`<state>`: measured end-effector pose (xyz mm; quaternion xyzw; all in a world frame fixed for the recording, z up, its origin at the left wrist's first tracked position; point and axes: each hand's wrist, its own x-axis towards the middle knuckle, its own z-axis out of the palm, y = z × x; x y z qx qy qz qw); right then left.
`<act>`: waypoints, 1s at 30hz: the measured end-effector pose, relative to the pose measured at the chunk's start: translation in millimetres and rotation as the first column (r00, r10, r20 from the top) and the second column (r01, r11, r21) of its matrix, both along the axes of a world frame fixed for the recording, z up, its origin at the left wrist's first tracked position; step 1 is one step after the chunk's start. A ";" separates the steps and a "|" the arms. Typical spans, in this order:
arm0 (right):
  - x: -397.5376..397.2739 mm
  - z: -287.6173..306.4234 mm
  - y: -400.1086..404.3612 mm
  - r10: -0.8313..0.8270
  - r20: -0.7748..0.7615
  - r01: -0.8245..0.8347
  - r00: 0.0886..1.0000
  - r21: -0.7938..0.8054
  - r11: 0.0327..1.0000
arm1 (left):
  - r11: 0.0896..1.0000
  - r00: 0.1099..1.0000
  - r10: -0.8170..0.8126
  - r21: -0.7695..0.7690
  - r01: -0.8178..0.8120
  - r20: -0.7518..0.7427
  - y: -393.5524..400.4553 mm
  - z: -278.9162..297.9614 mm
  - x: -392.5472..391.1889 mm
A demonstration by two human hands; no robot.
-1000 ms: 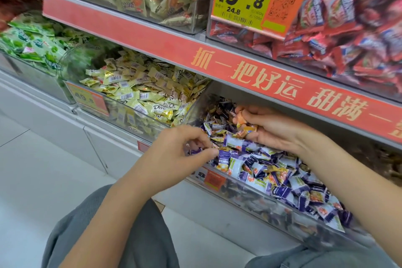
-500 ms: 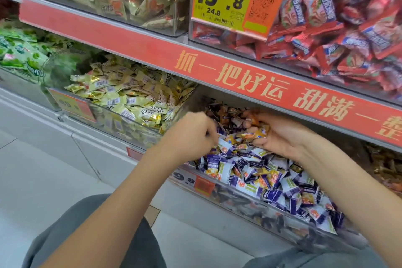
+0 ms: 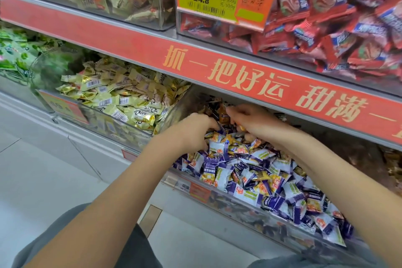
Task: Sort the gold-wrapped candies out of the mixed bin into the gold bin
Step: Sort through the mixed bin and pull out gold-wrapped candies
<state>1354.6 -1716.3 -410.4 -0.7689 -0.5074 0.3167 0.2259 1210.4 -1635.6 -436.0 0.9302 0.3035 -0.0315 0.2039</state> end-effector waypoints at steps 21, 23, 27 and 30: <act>3.8 -3.9 -27.4 -0.022 -0.187 0.049 0.982 0.140 0.989 | 0.757 0.845 0.491 -0.584 -0.293 0.213 -11.0 24.8 -7.8; 2.1 -3.2 -28.4 0.010 -0.115 0.004 0.993 0.122 0.993 | 0.704 0.846 0.500 -0.657 -0.272 0.186 -17.3 26.8 -7.7; 8.8 -8.4 -16.4 0.091 0.187 -0.087 0.978 -0.032 0.996 | 0.696 0.848 0.522 -0.621 -0.359 0.094 -19.0 27.9 -11.7; 10.4 -9.8 -3.7 0.249 0.311 -0.198 0.917 -0.188 0.962 | 0.641 0.832 0.551 -0.670 -0.374 0.063 -24.8 34.1 -22.5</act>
